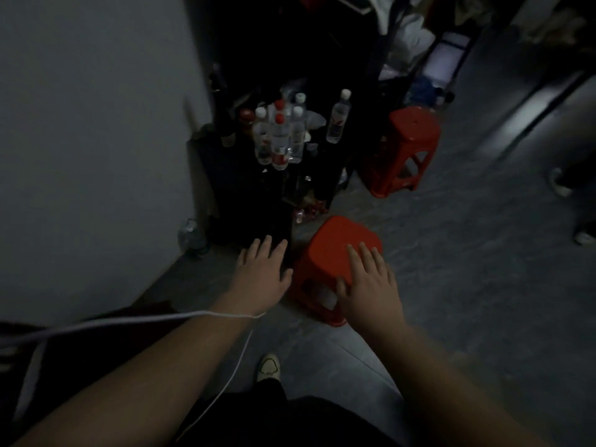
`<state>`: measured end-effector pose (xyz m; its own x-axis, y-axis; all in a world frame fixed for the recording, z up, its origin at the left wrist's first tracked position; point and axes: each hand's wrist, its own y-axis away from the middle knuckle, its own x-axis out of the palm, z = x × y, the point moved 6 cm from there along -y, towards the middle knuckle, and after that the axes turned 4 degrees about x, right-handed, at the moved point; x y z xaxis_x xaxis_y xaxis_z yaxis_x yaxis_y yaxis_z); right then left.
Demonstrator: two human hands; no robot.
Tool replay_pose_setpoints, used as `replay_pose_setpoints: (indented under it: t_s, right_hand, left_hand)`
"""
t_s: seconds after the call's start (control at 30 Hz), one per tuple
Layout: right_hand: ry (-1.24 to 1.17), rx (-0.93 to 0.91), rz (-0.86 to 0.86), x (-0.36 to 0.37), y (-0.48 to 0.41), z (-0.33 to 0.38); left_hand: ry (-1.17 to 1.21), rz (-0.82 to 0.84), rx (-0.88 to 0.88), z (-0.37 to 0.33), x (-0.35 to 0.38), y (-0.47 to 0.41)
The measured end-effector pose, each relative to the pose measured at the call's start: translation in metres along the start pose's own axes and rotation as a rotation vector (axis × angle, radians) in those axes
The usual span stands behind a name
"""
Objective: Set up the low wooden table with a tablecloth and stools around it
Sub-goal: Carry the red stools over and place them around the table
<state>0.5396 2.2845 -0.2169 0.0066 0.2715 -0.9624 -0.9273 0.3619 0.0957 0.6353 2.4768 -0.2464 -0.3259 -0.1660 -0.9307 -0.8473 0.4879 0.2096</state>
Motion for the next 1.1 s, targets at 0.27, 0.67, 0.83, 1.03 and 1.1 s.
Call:
replay_pose_setpoints:
  t_s: [0.27, 0.67, 0.83, 1.03, 1.1]
  right_hand:
    - [-0.023, 0.297, 0.035, 0.014, -0.071, -0.066]
    - [-0.102, 0.427, 0.159, 0.109, -0.193, -0.19]
    - [-0.165, 0.491, 0.228, 0.186, -0.239, -0.236]
    - [-0.266, 0.621, 0.256, 0.31, -0.277, -0.288]
    - [-0.319, 0.654, 0.223, 0.351, -0.286, -0.302]
  left_hand:
    - [-0.032, 0.162, 0.173, -0.038, 0.016, -0.136]
    - [-0.049, 0.286, 0.221, -0.083, 0.113, -0.296]
    - [0.043, 0.32, 0.114, -0.071, 0.186, -0.36]
    - [0.164, 0.315, 0.028, -0.023, 0.308, -0.436]
    - [0.184, 0.312, -0.023, -0.003, 0.344, -0.457]
